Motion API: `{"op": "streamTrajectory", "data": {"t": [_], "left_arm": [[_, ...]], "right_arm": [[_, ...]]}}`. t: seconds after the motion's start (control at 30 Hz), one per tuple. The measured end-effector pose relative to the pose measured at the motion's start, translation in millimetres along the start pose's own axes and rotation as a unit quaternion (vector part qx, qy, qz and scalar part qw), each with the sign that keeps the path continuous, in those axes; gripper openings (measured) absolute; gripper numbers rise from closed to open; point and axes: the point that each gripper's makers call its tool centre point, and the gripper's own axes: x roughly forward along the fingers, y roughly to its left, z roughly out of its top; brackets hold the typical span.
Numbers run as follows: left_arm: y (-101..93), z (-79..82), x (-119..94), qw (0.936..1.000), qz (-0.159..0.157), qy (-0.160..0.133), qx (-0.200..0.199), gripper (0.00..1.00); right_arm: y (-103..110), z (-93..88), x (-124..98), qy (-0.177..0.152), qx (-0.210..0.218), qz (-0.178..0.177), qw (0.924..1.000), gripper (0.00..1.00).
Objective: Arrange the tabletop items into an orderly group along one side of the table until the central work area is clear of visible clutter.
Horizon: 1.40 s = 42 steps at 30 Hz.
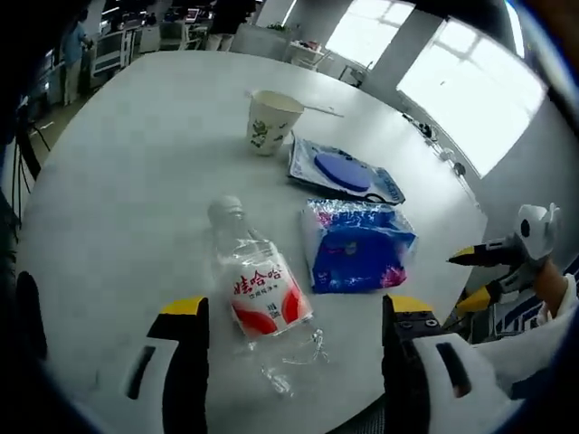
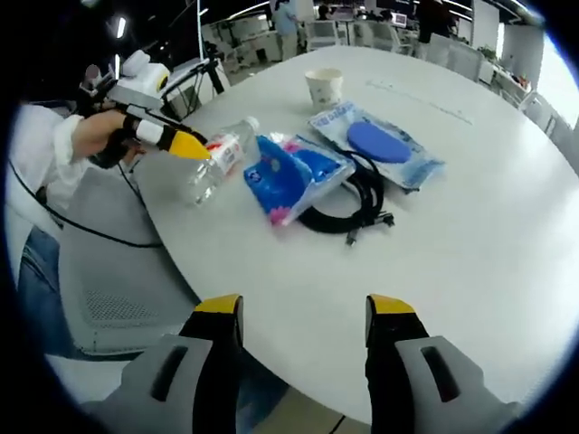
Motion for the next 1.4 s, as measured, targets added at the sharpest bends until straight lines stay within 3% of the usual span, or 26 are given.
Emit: {"op": "streamTrajectory", "data": {"t": [0.1, 0.37, 0.53, 0.57, 0.63, 0.8, 0.97, 1.2, 1.4], "left_arm": [[2.1, -3.3, 7.9, 0.9997, 0.007, 0.013, -0.017, 0.78], [6.2, -5.6, 20.7, 0.9991, 0.037, 0.018, -0.013, 0.69], [24.1, -19.1, 25.1, 0.9952, 0.087, 0.046, 0.003, 0.53], [20.9, -16.7, 31.7, 0.9969, 0.070, 0.036, -0.009, 0.54], [25.9, -10.5, 30.7, 0.9957, 0.086, 0.027, -0.020, 0.52], [27.5, -7.1, 32.8, 0.9955, 0.091, 0.016, -0.020, 0.51], [28.3, -7.9, 28.1, 0.9941, 0.089, 0.011, -0.061, 0.43], [27.4, -8.5, 20.2, 0.9950, 0.091, 0.001, -0.043, 0.36], [27.6, -10.3, 12.6, 0.9946, 0.087, -0.020, -0.052, 0.34]], "right_arm": [[1.1, -2.6, 0.4, -0.001, 0.007, 0.000, 1.0000, 0.52], [14.2, -3.9, -0.1, -0.020, 0.039, 0.018, 0.9989, 0.49], [23.0, -4.6, 1.9, -0.025, 0.052, 0.032, 0.9978, 0.48], [24.8, -4.7, 1.9, -0.025, 0.053, 0.035, 0.9977, 0.48], [29.4, -3.6, 2.0, -0.028, 0.047, 0.039, 0.9978, 0.46], [31.9, -6.5, 5.1, -0.024, 0.041, 0.043, 0.9980, 0.44], [34.5, -5.0, 4.5, -0.033, 0.052, 0.045, 0.9971, 0.41], [38.2, -3.3, 2.0, -0.045, 0.063, 0.047, 0.9959, 0.39], [39.1, 4.1, 0.1, -0.061, 0.080, 0.049, 0.9937, 0.39]]}}
